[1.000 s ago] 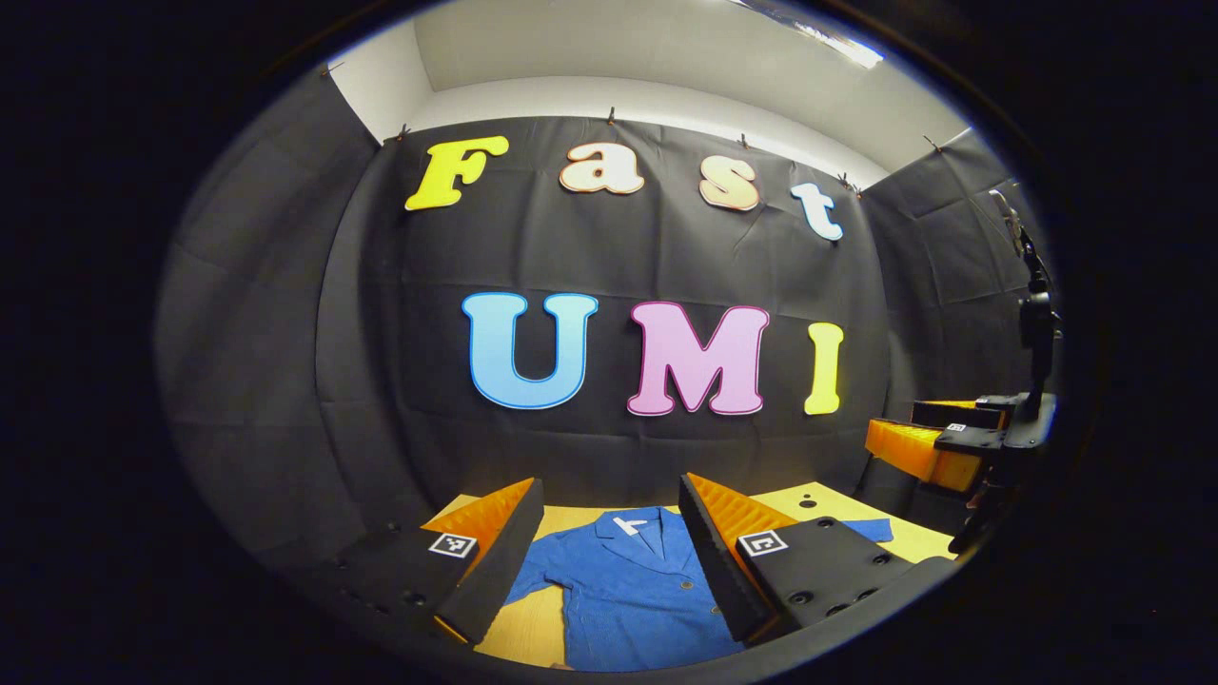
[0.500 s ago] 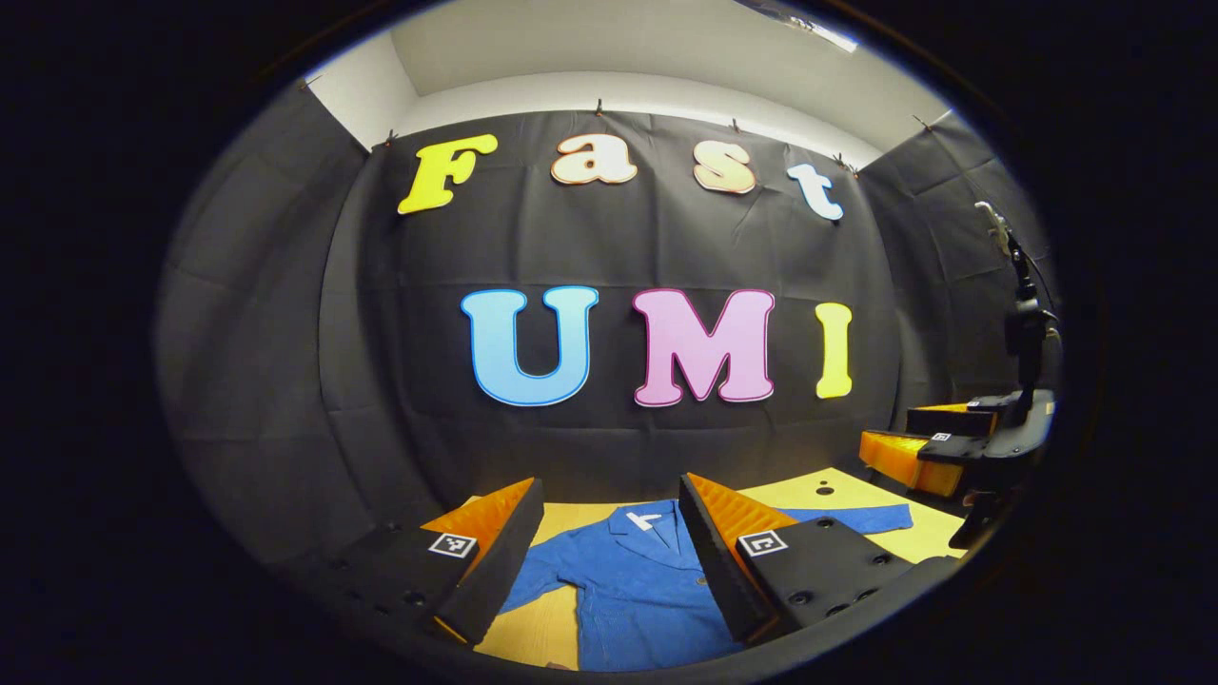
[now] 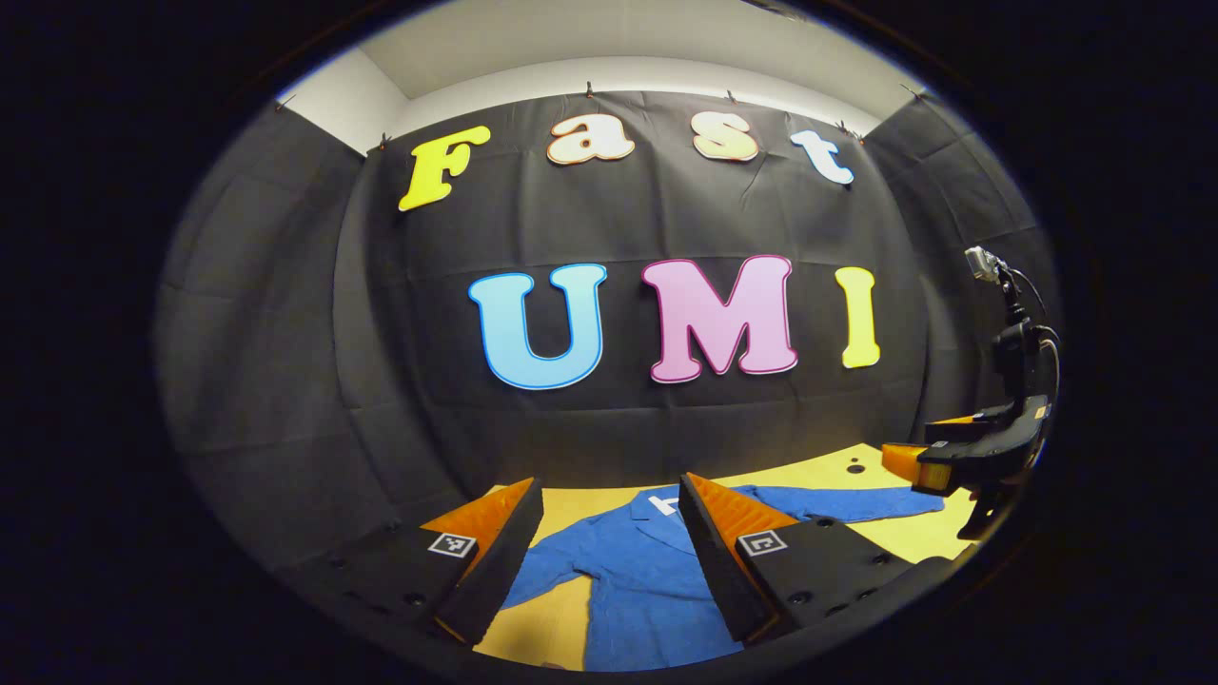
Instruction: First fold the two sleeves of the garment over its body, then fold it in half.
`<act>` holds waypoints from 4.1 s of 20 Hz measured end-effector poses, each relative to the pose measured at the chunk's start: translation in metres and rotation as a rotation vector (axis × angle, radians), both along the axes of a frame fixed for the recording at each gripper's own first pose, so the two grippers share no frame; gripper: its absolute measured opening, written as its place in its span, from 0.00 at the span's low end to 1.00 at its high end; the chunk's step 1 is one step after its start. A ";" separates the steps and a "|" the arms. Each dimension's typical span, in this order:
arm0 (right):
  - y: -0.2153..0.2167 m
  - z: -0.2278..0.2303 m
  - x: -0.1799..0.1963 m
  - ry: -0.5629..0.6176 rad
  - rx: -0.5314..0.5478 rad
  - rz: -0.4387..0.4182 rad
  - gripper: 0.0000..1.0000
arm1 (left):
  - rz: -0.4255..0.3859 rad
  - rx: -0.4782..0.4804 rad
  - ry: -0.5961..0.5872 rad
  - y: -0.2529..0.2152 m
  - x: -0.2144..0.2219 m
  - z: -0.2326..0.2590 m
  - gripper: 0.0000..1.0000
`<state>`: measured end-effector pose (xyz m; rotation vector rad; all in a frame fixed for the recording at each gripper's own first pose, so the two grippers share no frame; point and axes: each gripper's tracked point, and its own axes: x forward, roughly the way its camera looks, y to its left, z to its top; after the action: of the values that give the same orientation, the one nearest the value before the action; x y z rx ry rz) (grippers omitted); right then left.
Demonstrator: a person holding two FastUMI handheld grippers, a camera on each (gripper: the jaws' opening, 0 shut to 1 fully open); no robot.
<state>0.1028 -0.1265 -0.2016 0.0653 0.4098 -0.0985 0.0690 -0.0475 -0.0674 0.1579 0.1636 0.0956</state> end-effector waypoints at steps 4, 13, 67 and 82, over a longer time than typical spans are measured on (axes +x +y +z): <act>-0.065 -0.059 0.010 0.154 0.019 -0.121 0.98 | 0.004 0.027 0.027 -0.024 0.013 -0.010 0.82; -0.222 -0.178 0.006 0.468 0.011 -0.394 1.00 | -0.077 0.057 0.020 -0.093 0.059 -0.008 0.83; 0.329 -0.197 0.136 0.606 0.421 0.480 0.02 | 0.511 -0.247 0.114 0.067 -0.075 -0.059 0.82; 0.173 -0.050 0.055 0.308 0.296 0.332 0.98 | 0.681 -0.345 0.340 0.248 -0.096 -0.181 0.84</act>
<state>0.1577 0.0467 -0.2516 0.2741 0.7356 0.2840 -0.0272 0.2001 -0.2484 -0.2355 0.5657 0.7165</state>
